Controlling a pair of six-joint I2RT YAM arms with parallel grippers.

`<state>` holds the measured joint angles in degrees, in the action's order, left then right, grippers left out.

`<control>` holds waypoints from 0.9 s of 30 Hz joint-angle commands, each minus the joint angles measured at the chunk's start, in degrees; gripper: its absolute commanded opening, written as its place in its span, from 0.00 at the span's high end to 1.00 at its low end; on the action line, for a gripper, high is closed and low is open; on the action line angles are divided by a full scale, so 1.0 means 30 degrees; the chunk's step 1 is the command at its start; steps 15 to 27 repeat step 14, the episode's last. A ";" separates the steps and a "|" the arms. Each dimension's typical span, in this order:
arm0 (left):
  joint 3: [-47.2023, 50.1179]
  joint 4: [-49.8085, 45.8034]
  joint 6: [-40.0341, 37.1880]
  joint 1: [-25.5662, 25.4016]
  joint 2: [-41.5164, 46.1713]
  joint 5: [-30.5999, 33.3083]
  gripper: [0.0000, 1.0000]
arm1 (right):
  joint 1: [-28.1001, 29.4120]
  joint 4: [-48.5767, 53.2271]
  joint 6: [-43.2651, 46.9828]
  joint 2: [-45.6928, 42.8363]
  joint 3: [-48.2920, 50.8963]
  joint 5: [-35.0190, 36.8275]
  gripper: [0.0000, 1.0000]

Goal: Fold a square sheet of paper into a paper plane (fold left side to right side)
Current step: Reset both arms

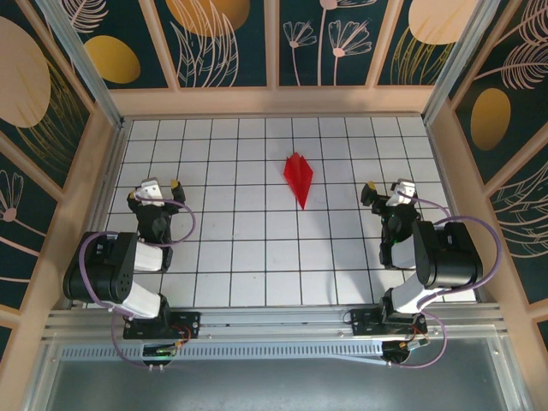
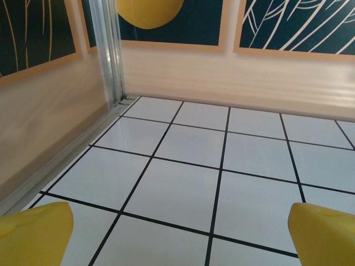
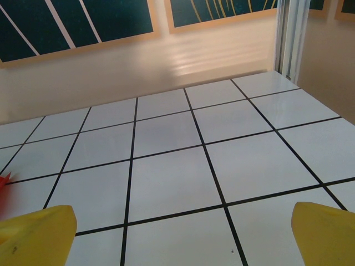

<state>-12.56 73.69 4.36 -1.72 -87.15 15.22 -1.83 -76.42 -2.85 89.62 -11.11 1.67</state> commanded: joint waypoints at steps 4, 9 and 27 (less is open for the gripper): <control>-0.0114 0.0163 0.0365 0.0083 0.0020 -0.0383 0.01 | 0.0129 -0.0274 0.0362 -0.0005 -0.0253 0.0465 0.01; -0.0102 0.0163 0.0364 0.0103 0.0046 -0.0380 0.01 | 0.0201 -0.0106 0.0530 -0.0007 -0.0381 0.0359 0.01; -0.0116 0.0163 0.0367 0.0092 0.0023 -0.0395 0.01 | 0.0220 -0.0128 0.0541 0.0008 -0.0361 0.0351 0.01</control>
